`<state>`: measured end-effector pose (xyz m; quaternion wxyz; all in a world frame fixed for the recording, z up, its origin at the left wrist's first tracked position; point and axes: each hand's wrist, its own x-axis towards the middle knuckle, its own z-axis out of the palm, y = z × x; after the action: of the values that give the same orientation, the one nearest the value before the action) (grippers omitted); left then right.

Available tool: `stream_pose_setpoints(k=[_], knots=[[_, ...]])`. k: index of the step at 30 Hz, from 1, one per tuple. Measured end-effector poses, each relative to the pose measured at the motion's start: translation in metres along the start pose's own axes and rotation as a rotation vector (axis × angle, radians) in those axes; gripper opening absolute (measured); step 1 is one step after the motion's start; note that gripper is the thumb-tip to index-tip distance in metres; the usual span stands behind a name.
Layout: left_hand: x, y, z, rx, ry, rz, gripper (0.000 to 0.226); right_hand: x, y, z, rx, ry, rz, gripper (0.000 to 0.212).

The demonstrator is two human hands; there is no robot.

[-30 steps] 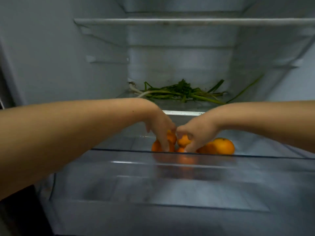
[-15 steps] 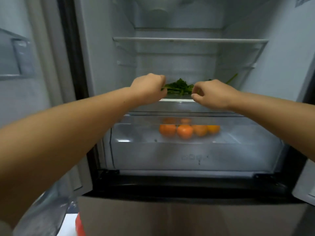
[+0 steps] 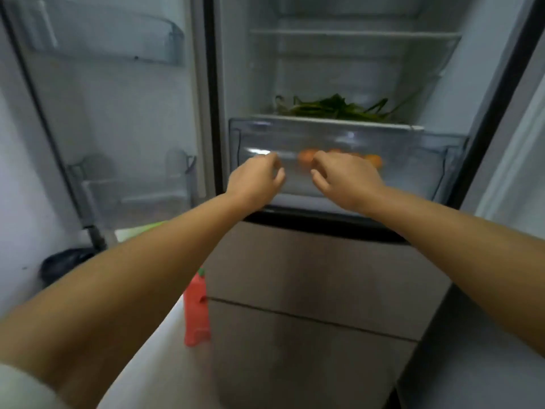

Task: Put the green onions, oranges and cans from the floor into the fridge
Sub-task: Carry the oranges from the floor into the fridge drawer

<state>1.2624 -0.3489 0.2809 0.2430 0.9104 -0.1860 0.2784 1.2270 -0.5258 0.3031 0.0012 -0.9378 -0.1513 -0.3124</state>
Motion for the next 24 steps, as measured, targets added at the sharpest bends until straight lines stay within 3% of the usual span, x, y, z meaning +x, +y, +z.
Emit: stream_pose_setpoints(k=[3,11,20,24], knots=[[-0.078,-0.013,0.009,-0.14,0.035,-0.153,0.02,-0.056,-0.044,0.032,0.233,0.031,0.023,0.029],[-0.309,-0.107,-0.02,-0.049,-0.041,-0.65,0.022,-0.166,-0.198,0.103,0.473,-0.288,-0.111,0.042],[-0.582,-0.197,-0.177,0.196,-0.01,-1.095,0.028,-0.244,-0.465,0.131,0.465,-0.706,-0.533,0.038],[-0.7,-0.22,-0.266,0.266,0.015,-1.279,0.026,-0.291,-0.601,0.118,0.457,-0.829,-0.619,0.037]])
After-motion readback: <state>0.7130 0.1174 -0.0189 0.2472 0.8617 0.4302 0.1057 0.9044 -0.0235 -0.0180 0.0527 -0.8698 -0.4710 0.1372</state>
